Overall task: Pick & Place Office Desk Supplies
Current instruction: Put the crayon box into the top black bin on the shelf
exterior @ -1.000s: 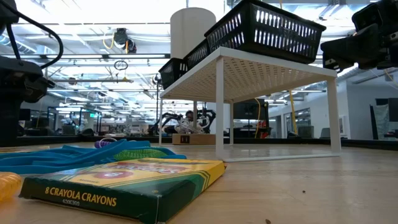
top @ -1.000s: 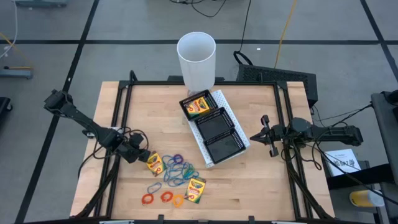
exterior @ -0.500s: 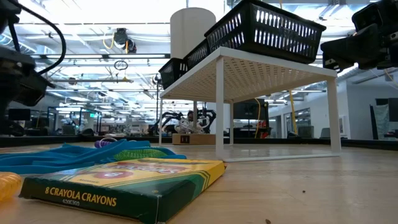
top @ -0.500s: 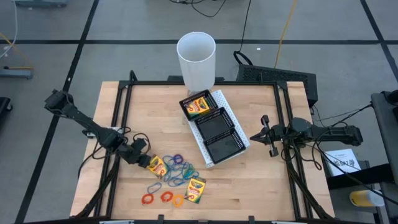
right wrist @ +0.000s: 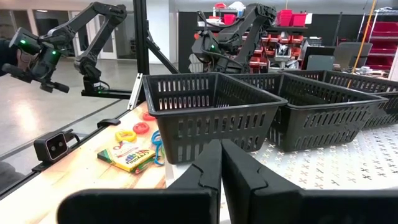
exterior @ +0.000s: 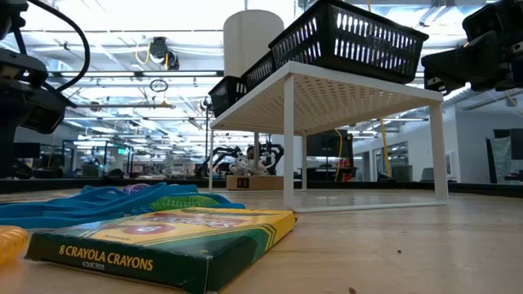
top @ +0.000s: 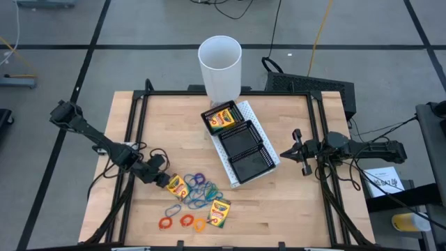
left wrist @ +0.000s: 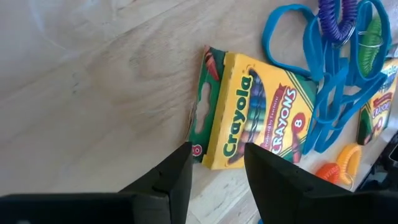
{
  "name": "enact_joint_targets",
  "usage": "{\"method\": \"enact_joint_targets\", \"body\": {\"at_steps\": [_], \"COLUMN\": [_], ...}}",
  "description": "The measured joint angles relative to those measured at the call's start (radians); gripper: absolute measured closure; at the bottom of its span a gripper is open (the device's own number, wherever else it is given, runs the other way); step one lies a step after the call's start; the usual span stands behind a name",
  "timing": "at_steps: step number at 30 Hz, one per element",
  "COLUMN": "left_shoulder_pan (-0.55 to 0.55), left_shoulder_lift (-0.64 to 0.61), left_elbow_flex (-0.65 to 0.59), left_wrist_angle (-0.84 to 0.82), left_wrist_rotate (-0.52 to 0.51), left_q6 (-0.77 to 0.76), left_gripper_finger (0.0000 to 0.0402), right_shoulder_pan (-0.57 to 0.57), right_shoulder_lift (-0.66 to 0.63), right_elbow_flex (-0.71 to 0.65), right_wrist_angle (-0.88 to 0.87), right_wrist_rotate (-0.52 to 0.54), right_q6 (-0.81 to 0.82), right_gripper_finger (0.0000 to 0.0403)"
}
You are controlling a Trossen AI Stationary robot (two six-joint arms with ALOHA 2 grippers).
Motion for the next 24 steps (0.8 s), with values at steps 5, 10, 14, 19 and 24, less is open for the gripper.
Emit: {"method": "enact_joint_targets", "body": {"at_steps": [5, 10, 14, 19, 24], "left_shoulder_pan": [0.0, 0.001, 0.001, 0.001, 0.001], "left_shoulder_lift": [0.0, 0.015, 0.067, 0.117, 0.124], "left_elbow_flex": [0.001, 0.003, 0.007, 0.008, 0.001], "left_wrist_angle": [-0.084, -0.079, -0.045, 0.003, 0.092], "left_wrist_rotate": [0.009, 0.038, 0.039, 0.043, 0.049], "left_q6": [-0.094, -0.155, -0.155, -0.155, -0.124], "left_gripper_finger": [0.025, 0.025, 0.025, 0.025, 0.025], "right_shoulder_pan": [0.0, 0.0, 0.0, 0.0, 0.0], "right_shoulder_lift": [0.0, 0.0, 0.0, 0.0, 0.0], "right_elbow_flex": [0.0, 0.0, 0.0, 0.0, 0.0], "right_wrist_angle": [0.0, 0.0, 0.0, 0.0, 0.0], "right_wrist_rotate": [0.0, 0.0, 0.0, 0.0, 0.0], "right_q6": [0.0, 0.0, 0.0, 0.0, 0.0], "right_gripper_finger": [0.0403, 0.0403, 0.0403, 0.0403, 0.0403]}}
